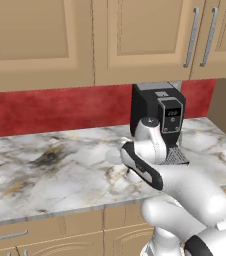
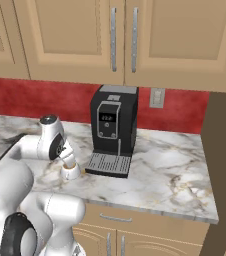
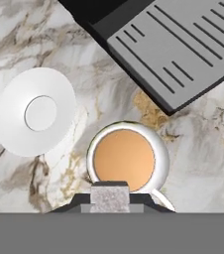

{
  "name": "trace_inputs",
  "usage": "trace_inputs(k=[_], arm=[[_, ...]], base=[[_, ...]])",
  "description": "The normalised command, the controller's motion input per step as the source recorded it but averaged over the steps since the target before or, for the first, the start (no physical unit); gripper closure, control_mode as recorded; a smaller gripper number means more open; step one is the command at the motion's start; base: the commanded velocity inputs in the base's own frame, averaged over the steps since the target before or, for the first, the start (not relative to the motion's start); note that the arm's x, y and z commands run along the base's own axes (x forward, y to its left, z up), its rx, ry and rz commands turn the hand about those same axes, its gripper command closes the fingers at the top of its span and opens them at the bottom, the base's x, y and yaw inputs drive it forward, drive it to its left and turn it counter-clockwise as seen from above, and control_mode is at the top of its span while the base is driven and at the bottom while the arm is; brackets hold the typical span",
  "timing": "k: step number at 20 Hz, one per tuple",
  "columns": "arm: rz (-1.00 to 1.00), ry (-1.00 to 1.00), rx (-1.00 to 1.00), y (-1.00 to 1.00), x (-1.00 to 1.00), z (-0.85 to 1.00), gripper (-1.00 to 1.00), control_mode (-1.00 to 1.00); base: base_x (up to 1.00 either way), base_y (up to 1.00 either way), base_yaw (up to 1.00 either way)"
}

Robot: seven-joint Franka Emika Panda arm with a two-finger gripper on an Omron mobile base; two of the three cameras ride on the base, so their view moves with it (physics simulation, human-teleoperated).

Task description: Take a sugar cube from the saucer and place it inside the coffee. Then, grab milk from the fridge and place it next to the coffee on the counter to sweeten the coffee.

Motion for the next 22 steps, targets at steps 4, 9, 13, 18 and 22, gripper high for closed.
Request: trace_inputs(k=[4, 9, 13, 18, 22], arm=[[-0.01, 0.0, -0.04, -0.17, 0.0, 0.0, 1.0, -1.0], [0.0, 0.01, 0.0, -0.12, 0.0, 0.0, 1.0, -1.0], [-0.01, 0.0, -0.03, -0.07, 0.19, 0.0, 1.0, -1.0], [-0.02, 0.0, -0.02, 0.0, 0.21, 0.0, -1.0, -1.0], [0.0, 0.0, 0.0, 0.0, 0.05, 0.0, -1.0, -1.0]], base=[[0.0, 0.0, 0.0], [0.0, 0.0, 0.0], [0.0, 0.0, 0.0], [0.0, 0.0, 0.0], [0.0, 0.0, 0.0]])
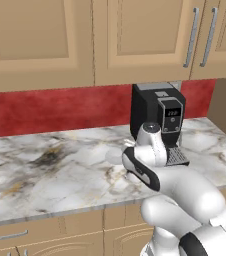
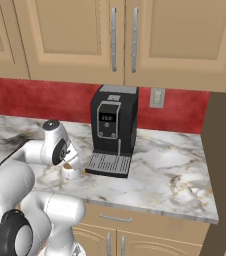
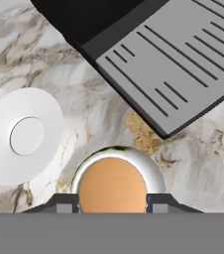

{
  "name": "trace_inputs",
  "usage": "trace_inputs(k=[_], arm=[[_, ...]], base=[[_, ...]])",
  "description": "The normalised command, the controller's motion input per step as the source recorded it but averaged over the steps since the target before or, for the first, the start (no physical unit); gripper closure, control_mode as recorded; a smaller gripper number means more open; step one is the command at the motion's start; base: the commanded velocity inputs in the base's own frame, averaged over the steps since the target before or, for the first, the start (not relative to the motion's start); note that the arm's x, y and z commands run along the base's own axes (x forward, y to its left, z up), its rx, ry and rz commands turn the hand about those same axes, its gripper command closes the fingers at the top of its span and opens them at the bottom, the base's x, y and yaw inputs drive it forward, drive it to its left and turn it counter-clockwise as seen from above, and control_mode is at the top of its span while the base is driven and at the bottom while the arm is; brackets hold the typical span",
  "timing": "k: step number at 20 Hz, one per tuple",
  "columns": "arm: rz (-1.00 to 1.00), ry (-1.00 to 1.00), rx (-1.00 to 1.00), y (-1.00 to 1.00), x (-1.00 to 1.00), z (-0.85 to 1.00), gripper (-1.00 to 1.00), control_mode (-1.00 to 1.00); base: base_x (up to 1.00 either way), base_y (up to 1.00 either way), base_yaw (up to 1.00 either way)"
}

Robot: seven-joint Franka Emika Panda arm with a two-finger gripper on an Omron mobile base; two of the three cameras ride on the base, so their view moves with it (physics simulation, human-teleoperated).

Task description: Take a sugar cube from the saucer and place it inside the coffee. Then, grab milk from the fridge and place it next to the coffee on the counter to sweeten the coffee.

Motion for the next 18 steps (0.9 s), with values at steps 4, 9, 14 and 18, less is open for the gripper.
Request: trace_inputs(k=[4, 9, 14, 18], arm=[[0.0, 0.0, 0.0, 0.0, 0.0, 0.0, -1.0, -1.0], [0.0, -0.06, 0.0, -0.05, -0.09, 0.2, -1.0, -1.0], [0.04, -0.05, 0.0, -0.34, -0.61, 0.34, -1.0, -1.0], [0.14, -0.11, 0.0, -0.38, -0.55, 0.56, -1.0, -1.0]], base=[[0.0, 0.0, 0.0], [0.0, 0.0, 0.0], [0.0, 0.0, 0.0], [0.0, 0.0, 0.0]])
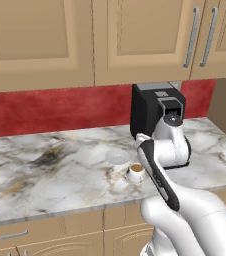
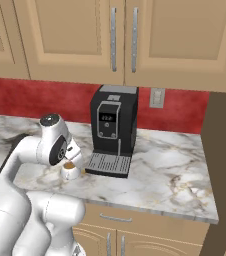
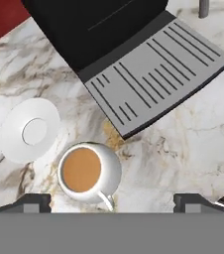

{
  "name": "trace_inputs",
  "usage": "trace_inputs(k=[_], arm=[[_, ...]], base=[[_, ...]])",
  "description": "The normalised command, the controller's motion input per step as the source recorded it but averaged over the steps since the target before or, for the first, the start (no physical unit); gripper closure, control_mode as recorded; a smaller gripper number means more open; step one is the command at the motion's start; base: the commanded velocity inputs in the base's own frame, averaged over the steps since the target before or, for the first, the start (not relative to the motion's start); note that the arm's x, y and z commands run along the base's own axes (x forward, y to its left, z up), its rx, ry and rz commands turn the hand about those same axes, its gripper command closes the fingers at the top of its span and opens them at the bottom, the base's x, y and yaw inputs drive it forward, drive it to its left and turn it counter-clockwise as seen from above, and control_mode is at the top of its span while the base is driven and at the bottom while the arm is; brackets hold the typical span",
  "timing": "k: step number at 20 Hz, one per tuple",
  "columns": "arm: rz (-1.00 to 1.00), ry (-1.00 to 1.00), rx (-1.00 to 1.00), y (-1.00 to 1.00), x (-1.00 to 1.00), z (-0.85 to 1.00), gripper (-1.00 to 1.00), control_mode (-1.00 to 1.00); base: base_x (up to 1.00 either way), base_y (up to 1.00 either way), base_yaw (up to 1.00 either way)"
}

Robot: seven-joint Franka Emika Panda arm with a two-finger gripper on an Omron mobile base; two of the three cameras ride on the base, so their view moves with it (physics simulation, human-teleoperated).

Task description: Take a sugar cube from the saucer and place it inside the coffee. Then, grab milk from the fridge and place it next to the coffee on the counter to sweeten the coffee.

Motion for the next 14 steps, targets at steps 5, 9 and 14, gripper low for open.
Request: trace_inputs(k=[5, 9, 14], arm=[[0.16, -0.24, -0.02, -0.18, -0.3, 0.66, -1.0, -1.0], [0.09, -0.25, -0.08, 0.0, -0.12, 0.53, -1.0, -1.0], [0.01, -0.04, -0.01, 0.0, 0.02, 0.05, -1.0, -1.0]], base=[[0.0, 0.0, 0.0], [0.0, 0.0, 0.0], [0.0, 0.0, 0.0]])
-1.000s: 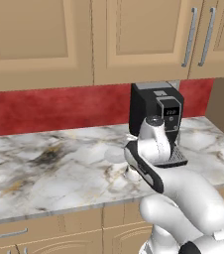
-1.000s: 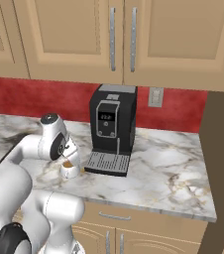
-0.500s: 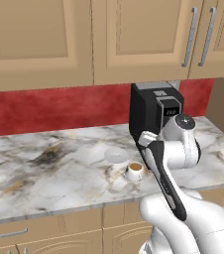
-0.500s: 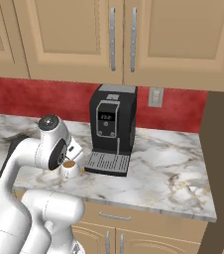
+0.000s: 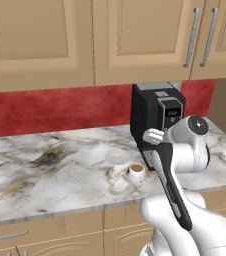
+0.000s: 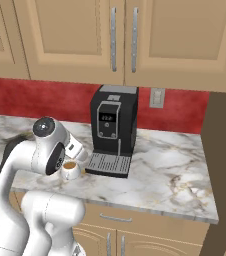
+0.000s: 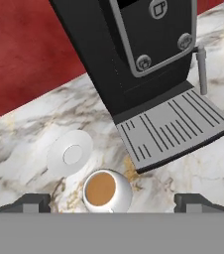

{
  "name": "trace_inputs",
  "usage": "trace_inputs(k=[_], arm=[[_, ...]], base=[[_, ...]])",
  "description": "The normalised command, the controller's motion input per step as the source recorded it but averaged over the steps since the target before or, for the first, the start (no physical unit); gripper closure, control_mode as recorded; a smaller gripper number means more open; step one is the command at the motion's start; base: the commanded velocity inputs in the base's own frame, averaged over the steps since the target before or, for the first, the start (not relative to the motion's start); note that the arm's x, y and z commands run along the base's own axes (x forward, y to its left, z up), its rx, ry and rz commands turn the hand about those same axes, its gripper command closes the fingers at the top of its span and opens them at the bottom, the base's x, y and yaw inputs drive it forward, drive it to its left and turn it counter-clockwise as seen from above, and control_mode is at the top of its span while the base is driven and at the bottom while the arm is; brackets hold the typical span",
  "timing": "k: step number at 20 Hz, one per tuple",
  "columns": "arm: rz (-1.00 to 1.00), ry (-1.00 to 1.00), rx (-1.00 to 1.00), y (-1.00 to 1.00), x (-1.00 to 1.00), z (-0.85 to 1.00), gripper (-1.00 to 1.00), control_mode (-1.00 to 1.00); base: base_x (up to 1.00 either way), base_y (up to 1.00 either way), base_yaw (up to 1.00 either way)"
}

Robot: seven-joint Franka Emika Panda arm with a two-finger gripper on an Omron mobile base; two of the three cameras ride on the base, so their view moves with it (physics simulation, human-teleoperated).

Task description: Take a sugar cube from the saucer and place it inside the coffee. Then, grab milk from the fridge and place it next to the coffee on the counter to sweeten the coffee.

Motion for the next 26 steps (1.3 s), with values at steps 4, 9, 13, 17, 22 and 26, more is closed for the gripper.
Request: trace_inputs(k=[4, 9, 13, 17, 22, 26], arm=[[0.0, 0.0, 0.0, 0.0, 0.0, 0.0, -1.0, 1.0], [0.0, 0.0, 0.0, 0.0, 0.0, 0.0, -1.0, 1.0], [0.0, 0.0, 0.0, 0.0, 0.0, 0.0, -1.0, 1.0], [0.0, 0.0, 0.0, 0.0, 0.0, 0.0, -1.0, 1.0], [0.0, 0.0, 0.0, 0.0, 0.0, 0.0, -1.0, 1.0], [0.0, 0.0, 0.0, 0.0, 0.0, 0.0, -1.0, 1.0]], base=[[-0.09, 0.0, 0.0], [-0.32, 0.0, 0.0], [-0.49, 0.0, 0.0], [-0.5, 0.0, 0.0], [-0.48, 0.0, 0.0], [-0.47, 0.0, 0.0]])
